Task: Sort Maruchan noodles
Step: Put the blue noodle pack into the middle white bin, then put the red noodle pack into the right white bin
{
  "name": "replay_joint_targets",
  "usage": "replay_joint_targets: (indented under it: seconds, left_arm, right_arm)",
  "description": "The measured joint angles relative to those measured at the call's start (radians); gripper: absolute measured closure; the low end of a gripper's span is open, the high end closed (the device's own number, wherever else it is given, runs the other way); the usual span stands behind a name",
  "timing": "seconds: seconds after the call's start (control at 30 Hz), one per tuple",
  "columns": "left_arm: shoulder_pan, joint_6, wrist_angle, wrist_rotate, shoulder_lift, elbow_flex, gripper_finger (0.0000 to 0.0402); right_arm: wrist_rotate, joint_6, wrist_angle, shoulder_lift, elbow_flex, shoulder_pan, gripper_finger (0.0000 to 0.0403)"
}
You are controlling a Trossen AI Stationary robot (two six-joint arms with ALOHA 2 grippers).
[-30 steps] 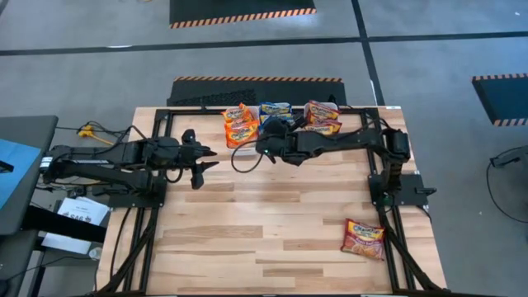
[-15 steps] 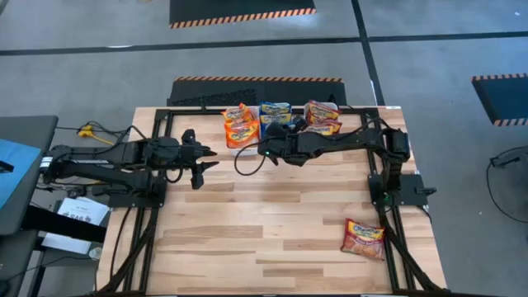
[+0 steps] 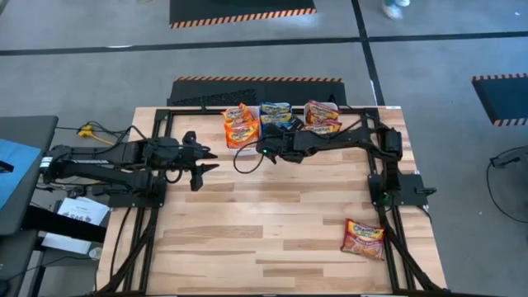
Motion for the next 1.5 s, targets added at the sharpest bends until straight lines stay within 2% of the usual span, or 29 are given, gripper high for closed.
replay_joint_targets:
  seconds: [0.23, 0.33, 0.53, 0.73, 0.87, 1.0, 1.27, 1.5]
  left_arm:
    - [0.000, -0.005, -0.002, -0.002, 0.000, 0.000, 0.0271]
    - [0.000, -0.005, -0.002, -0.002, 0.000, 0.000, 0.0271]
    - [0.000, -0.007, -0.003, -0.002, 0.000, 0.000, 0.0271]
    - [0.000, -0.006, -0.006, -0.003, 0.000, 0.000, 0.0271]
    - [0.000, 0.002, -0.031, -0.003, 0.000, 0.000, 0.0271]
    - [0.000, 0.002, -0.038, -0.004, 0.000, 0.000, 0.0271]
    - [0.000, -0.011, -0.051, -0.004, 0.000, 0.000, 0.0271]
    - [0.000, -0.086, -0.056, -0.003, 0.000, 0.000, 0.0271]
  right_arm:
    - [-0.174, -0.035, 0.029, 0.005, 0.004, -0.020, 0.0390]
    - [-0.203, -0.035, 0.035, 0.005, 0.004, -0.026, 0.0376]
    - [-0.271, -0.084, 0.059, 0.006, 0.003, -0.028, 0.0322]
    - [-0.295, -0.055, 0.052, 0.003, 0.003, -0.030, 0.0247]
    - [-0.304, -0.052, -0.043, -0.014, 0.052, -0.021, 0.0201]
    - [-0.305, -0.053, -0.198, -0.042, 0.146, -0.018, 0.0173]
    - [-0.307, -0.083, -0.485, -0.076, 0.282, -0.009, 0.0170]
    - [-0.464, -0.078, -0.745, -0.089, 0.341, -0.010, 0.0170]
